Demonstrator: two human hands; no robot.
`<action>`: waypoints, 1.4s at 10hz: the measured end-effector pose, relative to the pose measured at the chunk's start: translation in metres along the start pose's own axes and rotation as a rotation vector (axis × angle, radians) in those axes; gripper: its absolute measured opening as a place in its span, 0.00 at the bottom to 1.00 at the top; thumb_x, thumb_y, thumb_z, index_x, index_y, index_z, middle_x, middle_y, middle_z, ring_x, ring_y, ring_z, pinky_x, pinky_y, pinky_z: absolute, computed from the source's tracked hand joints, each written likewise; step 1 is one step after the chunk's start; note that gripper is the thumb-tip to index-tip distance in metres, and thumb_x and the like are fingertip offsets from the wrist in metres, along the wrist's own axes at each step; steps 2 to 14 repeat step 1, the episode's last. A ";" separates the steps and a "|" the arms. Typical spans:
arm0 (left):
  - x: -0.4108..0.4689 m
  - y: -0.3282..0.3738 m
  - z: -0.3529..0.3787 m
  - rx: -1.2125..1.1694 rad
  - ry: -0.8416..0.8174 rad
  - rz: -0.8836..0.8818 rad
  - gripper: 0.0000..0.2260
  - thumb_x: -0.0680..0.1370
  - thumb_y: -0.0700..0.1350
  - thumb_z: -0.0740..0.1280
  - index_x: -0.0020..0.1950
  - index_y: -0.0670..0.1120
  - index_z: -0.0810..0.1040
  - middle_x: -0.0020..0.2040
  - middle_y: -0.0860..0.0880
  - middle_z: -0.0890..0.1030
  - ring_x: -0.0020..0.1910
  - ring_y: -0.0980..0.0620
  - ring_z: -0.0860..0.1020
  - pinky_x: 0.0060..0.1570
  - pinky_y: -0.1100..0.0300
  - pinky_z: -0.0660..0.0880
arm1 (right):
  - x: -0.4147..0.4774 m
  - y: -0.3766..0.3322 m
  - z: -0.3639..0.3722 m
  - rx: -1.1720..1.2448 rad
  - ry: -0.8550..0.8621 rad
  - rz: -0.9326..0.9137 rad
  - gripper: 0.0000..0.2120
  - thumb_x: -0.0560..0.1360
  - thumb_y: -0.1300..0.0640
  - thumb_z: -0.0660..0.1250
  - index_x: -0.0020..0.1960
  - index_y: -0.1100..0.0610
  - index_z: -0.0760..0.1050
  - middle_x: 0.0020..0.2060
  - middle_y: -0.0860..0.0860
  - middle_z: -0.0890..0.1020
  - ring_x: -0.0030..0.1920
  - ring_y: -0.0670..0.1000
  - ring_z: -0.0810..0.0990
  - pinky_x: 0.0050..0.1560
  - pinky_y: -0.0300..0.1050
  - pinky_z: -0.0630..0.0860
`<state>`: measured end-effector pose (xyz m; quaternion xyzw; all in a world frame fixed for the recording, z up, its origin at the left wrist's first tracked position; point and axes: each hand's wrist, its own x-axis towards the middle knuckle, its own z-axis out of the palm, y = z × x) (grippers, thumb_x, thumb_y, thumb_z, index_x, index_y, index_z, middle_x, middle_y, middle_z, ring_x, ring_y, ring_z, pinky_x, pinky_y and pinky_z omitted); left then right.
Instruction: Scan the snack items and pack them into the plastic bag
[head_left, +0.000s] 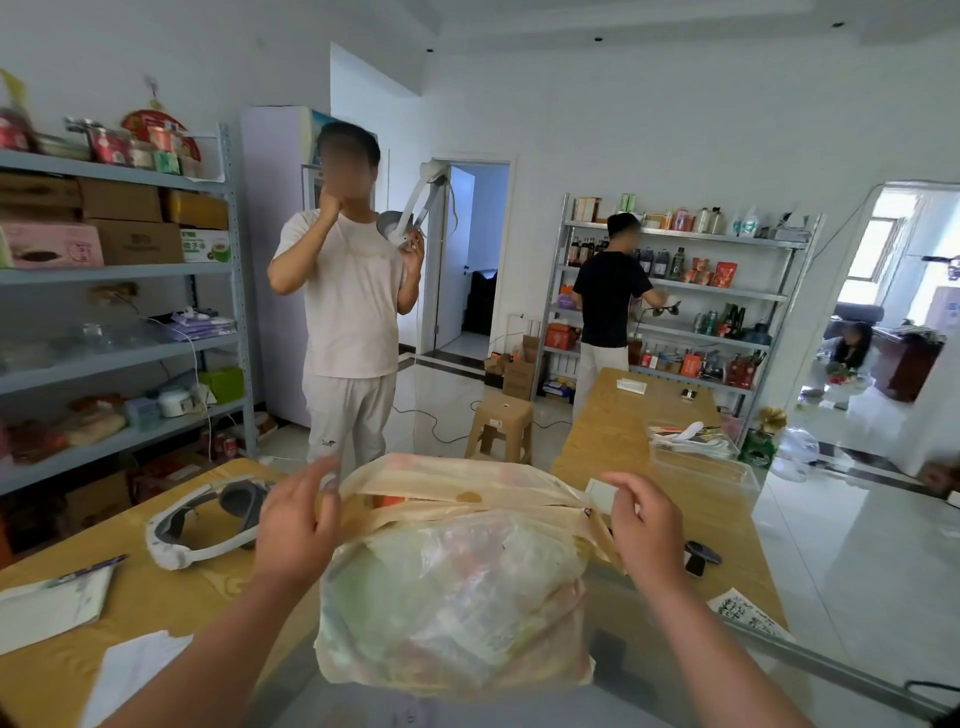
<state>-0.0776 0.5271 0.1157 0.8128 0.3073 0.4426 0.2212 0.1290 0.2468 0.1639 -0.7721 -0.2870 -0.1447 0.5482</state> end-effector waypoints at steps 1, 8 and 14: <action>0.014 0.042 0.005 0.015 0.077 0.153 0.24 0.77 0.50 0.52 0.68 0.42 0.74 0.67 0.43 0.75 0.68 0.43 0.71 0.69 0.45 0.64 | 0.011 -0.035 -0.002 0.033 -0.035 -0.085 0.17 0.78 0.67 0.57 0.52 0.48 0.77 0.50 0.48 0.80 0.48 0.40 0.74 0.52 0.36 0.73; 0.014 0.042 0.005 0.015 0.077 0.153 0.24 0.77 0.50 0.52 0.68 0.42 0.74 0.67 0.43 0.75 0.68 0.43 0.71 0.69 0.45 0.64 | 0.011 -0.035 -0.002 0.033 -0.035 -0.085 0.17 0.78 0.67 0.57 0.52 0.48 0.77 0.50 0.48 0.80 0.48 0.40 0.74 0.52 0.36 0.73; 0.014 0.042 0.005 0.015 0.077 0.153 0.24 0.77 0.50 0.52 0.68 0.42 0.74 0.67 0.43 0.75 0.68 0.43 0.71 0.69 0.45 0.64 | 0.011 -0.035 -0.002 0.033 -0.035 -0.085 0.17 0.78 0.67 0.57 0.52 0.48 0.77 0.50 0.48 0.80 0.48 0.40 0.74 0.52 0.36 0.73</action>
